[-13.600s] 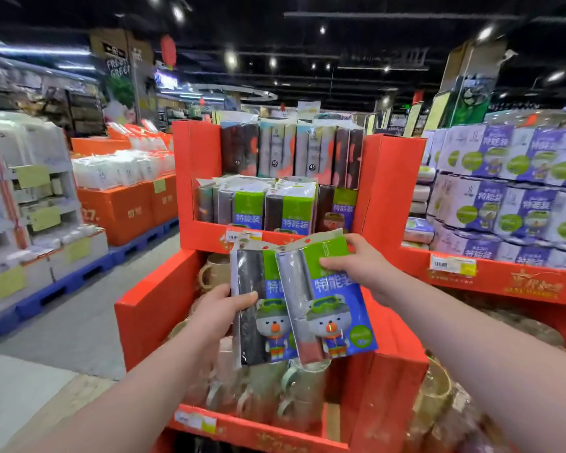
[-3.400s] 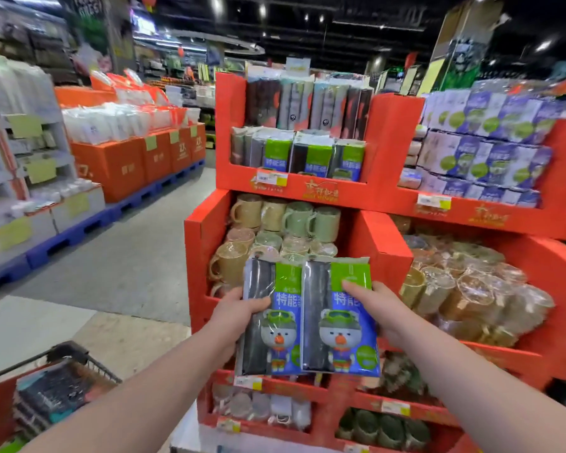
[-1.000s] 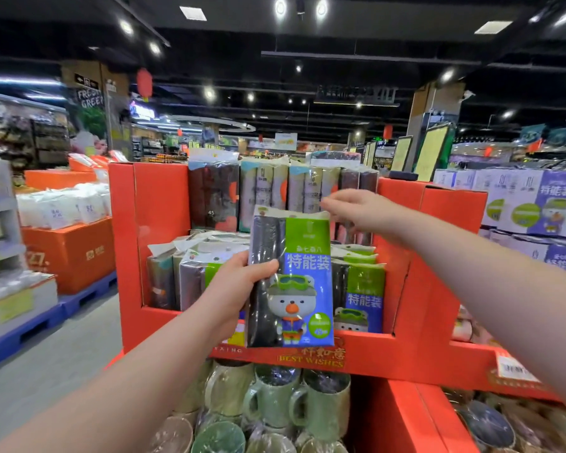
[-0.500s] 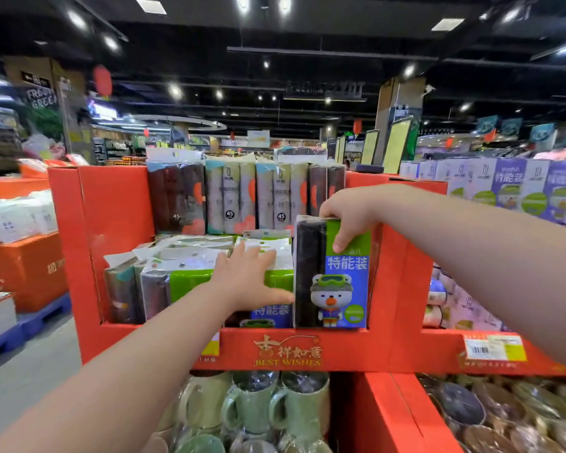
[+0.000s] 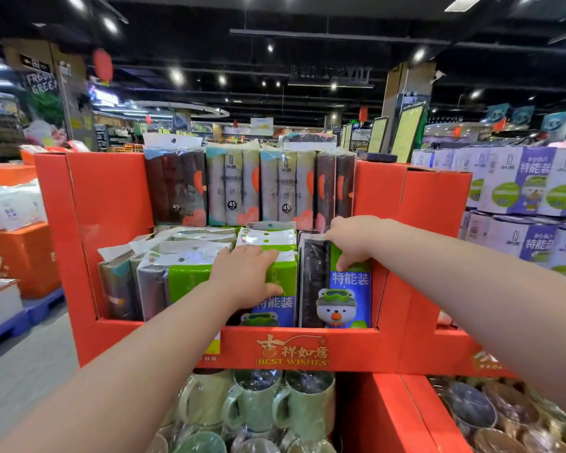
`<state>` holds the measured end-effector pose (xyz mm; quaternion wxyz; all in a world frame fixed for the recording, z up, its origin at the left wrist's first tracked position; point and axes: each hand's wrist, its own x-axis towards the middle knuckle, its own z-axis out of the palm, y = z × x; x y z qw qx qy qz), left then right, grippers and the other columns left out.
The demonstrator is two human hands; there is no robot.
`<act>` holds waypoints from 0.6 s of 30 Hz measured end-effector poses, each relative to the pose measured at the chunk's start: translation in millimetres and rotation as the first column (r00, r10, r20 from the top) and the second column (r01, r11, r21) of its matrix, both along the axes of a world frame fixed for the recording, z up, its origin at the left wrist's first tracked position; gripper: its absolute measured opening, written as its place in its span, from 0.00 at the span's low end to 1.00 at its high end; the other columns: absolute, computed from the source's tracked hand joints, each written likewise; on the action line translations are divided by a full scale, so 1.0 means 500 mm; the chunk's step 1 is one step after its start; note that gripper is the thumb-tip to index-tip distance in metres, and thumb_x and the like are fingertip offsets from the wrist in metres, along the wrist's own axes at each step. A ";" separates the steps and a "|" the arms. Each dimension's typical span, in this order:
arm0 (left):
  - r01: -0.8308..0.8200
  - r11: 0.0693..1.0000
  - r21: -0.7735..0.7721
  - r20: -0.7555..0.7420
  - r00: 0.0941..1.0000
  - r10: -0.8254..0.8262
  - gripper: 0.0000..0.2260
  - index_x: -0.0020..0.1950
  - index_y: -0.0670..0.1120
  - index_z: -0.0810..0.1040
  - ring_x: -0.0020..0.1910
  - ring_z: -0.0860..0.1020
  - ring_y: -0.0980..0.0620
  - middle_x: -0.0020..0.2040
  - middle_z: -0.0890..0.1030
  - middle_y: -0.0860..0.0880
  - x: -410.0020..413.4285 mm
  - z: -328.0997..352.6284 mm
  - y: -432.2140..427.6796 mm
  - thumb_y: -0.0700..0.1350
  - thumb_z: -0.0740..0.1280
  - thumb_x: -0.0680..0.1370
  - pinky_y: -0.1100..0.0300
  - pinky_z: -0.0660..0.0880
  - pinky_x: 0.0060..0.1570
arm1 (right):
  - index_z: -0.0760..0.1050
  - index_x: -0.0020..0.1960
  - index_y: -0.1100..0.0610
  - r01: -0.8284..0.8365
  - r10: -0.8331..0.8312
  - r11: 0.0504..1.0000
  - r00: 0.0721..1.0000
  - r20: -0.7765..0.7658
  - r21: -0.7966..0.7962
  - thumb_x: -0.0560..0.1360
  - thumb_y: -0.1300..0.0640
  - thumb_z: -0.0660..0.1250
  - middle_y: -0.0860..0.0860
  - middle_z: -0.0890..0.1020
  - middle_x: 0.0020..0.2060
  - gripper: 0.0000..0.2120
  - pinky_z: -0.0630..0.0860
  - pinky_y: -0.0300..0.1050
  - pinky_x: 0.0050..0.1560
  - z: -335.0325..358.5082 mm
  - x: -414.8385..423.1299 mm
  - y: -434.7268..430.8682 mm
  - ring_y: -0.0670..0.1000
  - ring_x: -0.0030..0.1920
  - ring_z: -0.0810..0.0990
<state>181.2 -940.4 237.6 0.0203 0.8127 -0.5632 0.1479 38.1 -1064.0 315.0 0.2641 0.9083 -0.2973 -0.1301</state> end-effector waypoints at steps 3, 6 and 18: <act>-0.007 1.000 -0.002 -0.003 1.000 0.007 0.33 0.77 0.54 0.56 0.74 0.60 0.47 0.75 0.63 0.50 0.000 0.000 -0.005 0.65 0.62 0.76 0.46 0.59 0.71 | 0.71 0.67 0.61 0.014 -0.014 1.000 1.000 -0.006 0.020 0.75 0.45 0.68 0.57 0.75 0.63 0.27 0.76 0.52 0.54 -0.008 0.007 0.005 0.59 0.60 0.77; -0.012 1.000 -0.006 0.006 1.000 0.012 0.33 0.77 0.54 0.56 0.74 0.61 0.47 0.75 0.63 0.50 -0.004 -0.002 -0.003 0.65 0.62 0.76 0.46 0.59 0.71 | 0.73 0.64 0.60 0.012 -0.011 0.999 1.000 -0.014 0.041 0.76 0.47 0.68 0.54 0.78 0.60 0.23 0.76 0.50 0.50 -0.022 0.008 0.011 0.58 0.59 0.78; -0.178 0.983 -0.053 0.120 0.976 0.184 0.37 0.79 0.51 0.48 0.75 0.57 0.42 0.77 0.57 0.45 -0.070 -0.007 0.019 0.64 0.61 0.76 0.39 0.55 0.71 | 0.66 0.64 0.57 -0.084 0.071 0.996 0.917 0.391 0.017 0.75 0.66 0.62 0.53 0.78 0.59 0.18 0.72 0.48 0.46 -0.112 -0.036 0.016 0.57 0.57 0.79</act>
